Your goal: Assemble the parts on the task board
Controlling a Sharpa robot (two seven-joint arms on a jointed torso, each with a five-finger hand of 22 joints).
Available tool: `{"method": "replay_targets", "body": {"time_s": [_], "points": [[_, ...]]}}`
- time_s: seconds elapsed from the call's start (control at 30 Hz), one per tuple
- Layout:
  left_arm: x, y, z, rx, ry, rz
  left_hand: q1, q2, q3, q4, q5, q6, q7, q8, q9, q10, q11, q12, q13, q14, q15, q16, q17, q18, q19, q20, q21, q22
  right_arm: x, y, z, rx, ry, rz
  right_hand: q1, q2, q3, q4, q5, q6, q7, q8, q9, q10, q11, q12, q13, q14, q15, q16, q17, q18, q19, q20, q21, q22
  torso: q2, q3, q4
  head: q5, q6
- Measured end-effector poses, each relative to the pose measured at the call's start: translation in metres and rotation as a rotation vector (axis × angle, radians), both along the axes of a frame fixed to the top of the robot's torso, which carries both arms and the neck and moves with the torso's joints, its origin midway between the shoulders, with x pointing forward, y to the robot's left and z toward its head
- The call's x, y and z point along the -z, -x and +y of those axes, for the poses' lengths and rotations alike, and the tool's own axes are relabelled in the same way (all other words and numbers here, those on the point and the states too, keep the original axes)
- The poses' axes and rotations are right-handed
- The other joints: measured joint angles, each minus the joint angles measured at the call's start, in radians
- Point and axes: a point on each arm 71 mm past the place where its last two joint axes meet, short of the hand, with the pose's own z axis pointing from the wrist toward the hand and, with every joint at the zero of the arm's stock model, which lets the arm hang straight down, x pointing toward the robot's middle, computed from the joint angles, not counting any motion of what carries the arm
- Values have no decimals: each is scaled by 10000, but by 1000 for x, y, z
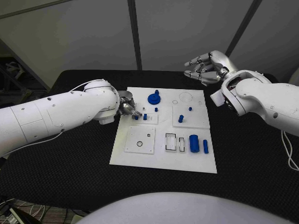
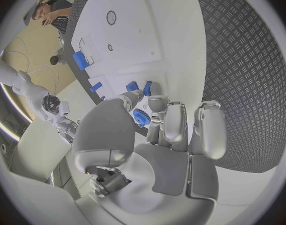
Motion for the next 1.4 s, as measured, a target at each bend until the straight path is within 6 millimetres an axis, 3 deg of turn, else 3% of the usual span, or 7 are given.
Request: {"method": "replay_targets", "body": {"time_s": [0.43,0.87,0.9,0.93,0.97,1.13,1.4], "points": [[-5,-1,3,-333,261,-454,-190,112,-1232,529,0,-3,2,-53,-148,-172,85,-226,-288,0,1,0,9,0,0,0,-199,0,0,0,0,0,2,5,0,0,0,0,0,0,0,0,0,0,0,0,-11,0,0,0,-8,0,0,0,0,0,0,-3,1,-1,5],[-26,-7,3,-983,1116,-1542,402,523,-2108,505,-1,-1405,639,-586,-527,-2104,594,-1923,-2223,73,404,101,-4,16,-1252,336,-2811,0,0,0,-1,23,9,7,-2,-3,0,0,0,-5,4,0,0,-101,-23,-93,-113,0,0,-111,-71,-1,-59,-17,-86,-83,-2,-1,4,-50,51],[-27,-7,2,-984,1206,-1635,815,460,-2128,466,-1,-1772,824,-751,-670,-2676,786,-2192,-2358,-174,589,-821,-780,342,-2116,450,-4347,-53,0,0,-1,27,9,5,-33,-33,0,0,0,-38,38,0,0,-208,-18,-186,-180,0,0,-159,-105,-1,-99,14,-142,-127,-2,-1,4,-64,60],[-28,-7,1,-956,1317,-1739,1213,383,-2102,367,30,-2041,963,-888,-780,-3173,933,-2454,-2494,-779,726,-1979,-1726,1106,-2939,542,-5737,-365,0,0,-1,31,9,2,-39,-40,12,12,0,-40,39,0,0,-354,-13,-320,-268,0,0,-291,-213,0,-212,7,-240,-230,-1,-1,3,-81,74],[-29,-7,-2,-876,1493,-1884,1622,286,-2076,278,42,-2247,1094,-1011,-906,-3672,1088,-2739,-2659,-1602,869,-3275,-2752,1245,-3703,641,-6915,-742,0,0,-1,35,8,-2,-40,-40,49,41,0,-39,39,0,8,-487,5,-436,-354,-59,11,-516,-422,20,-333,2,-382,-392,0,0,2,-94,82],[-37,-9,-17,-119,2608,-2692,3871,-133,-1620,-254,41,-2369,1239,-1671,-1910,-4740,1406,-4296,-4098,-3795,1299,-5893,-5006,1233,-5045,1075,-9210,-2047,1,-1,-2,52,9,-15,-39,-39,208,77,0,30,31,66,37,-663,15,-1074,-981,-291,34,-1593,-1293,162,-735,15,-1078,-1129,12,1,-9,-196,166],[-42,-9,-38,1442,3950,-4214,4603,-337,-1469,-545,41,-1525,1069,-2439,-3109,-4166,1500,-5620,-5805,-3269,1261,-5614,-5807,1236,-4436,1165,-9466,-2367,1,-1,-2,66,10,-22,-40,-39,266,72,0,34,32,118,36,-663,16,-1358,-1397,-291,34,-1882,-1437,161,-734,15,-1301,-1353,12,5,-14,-295,239]]}}
